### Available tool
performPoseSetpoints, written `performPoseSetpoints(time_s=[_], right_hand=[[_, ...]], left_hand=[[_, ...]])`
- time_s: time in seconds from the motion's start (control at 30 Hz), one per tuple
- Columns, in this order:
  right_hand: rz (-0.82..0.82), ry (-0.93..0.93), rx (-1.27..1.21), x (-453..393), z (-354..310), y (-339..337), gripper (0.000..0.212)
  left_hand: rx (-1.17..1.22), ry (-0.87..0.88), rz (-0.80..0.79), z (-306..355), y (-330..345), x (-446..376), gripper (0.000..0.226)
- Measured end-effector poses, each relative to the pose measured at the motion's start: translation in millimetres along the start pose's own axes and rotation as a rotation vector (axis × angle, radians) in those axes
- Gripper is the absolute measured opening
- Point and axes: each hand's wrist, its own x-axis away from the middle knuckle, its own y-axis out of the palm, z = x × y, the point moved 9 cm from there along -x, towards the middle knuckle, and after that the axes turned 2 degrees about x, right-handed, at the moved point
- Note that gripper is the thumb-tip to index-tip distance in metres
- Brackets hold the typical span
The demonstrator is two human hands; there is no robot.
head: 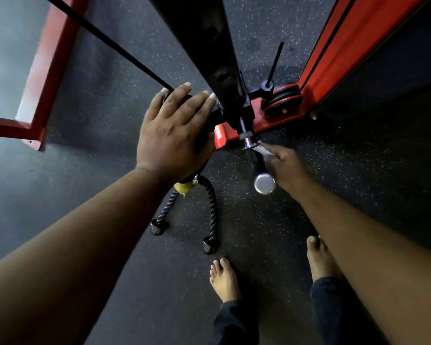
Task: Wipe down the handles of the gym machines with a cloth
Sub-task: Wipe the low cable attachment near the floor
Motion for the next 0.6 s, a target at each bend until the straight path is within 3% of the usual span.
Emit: performPoseSetpoints(time_s=[0.2, 0.3, 0.5, 0.6], right_hand=[[0.024, 0.1, -0.117, 37.7, 15.2, 5.0, 0.029], [-0.065, 0.073, -0.159, 61.7, 3.5, -2.2, 0.033], [0.053, -0.081, 0.246, 10.8, -17.4, -19.3, 0.035], [-0.035, -0.076, 0.269, -6.4, -12.5, 4.4, 0.032]], left_hand=[[0.006, -0.159, 0.015, 8.9, -1.4, -4.3, 0.058], [0.025, -0.25, 0.018, 12.0, -1.7, -5.2, 0.066], [0.036, -0.302, 0.091, 14.2, -4.7, -4.6, 0.071], [0.058, -0.323, 0.094, 13.7, -5.0, -3.3, 0.081]])
